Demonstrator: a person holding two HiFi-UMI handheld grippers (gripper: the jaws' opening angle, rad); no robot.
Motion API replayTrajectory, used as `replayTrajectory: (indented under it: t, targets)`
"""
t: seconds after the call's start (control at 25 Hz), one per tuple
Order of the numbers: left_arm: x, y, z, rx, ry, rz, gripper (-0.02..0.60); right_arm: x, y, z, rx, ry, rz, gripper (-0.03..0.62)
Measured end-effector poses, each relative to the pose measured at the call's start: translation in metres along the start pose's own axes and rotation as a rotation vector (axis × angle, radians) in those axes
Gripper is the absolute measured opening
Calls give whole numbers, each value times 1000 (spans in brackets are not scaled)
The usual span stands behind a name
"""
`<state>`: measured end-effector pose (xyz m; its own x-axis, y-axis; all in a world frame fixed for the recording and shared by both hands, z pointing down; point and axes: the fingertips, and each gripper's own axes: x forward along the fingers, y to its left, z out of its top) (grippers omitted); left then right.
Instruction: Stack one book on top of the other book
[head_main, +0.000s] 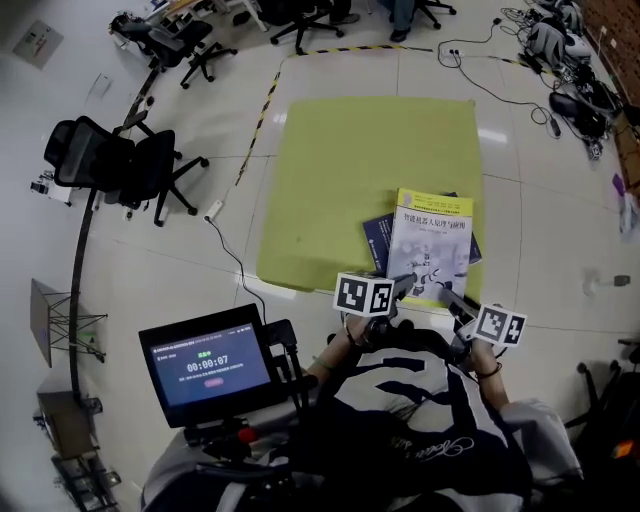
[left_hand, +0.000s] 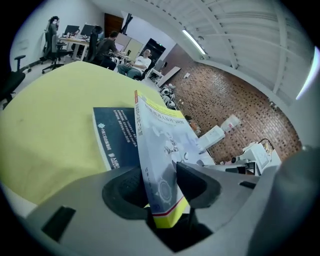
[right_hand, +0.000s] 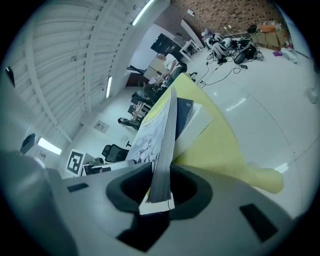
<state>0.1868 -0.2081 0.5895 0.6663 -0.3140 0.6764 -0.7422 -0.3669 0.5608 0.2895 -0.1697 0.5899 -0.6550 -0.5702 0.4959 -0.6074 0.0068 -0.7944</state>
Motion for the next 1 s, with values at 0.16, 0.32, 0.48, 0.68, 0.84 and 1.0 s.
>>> replayTrajectory:
  t: [0.16, 0.32, 0.48, 0.68, 0.84, 1.0]
  targets:
    - [-25, 26, 5, -11, -28, 93, 178, 8, 2, 9, -10, -27, -27, 94]
    - [-67, 51, 23, -28, -158, 153, 178, 10, -2, 13, -40, -39, -58, 97]
    - [-96, 50, 34, -146, -307, 89, 178, 10, -12, 12, -19, -72, -74, 137]
    - [-127, 56, 22, -156, -382, 109, 176, -5, -27, 14, -22, -160, -193, 207]
    - [-141, 65, 4, -201, -381, 140, 173, -25, -39, 14, 0, -251, -269, 207]
    - [-136, 68, -11, -192, -366, 178, 83, -48, -44, 12, -5, -335, -283, 204]
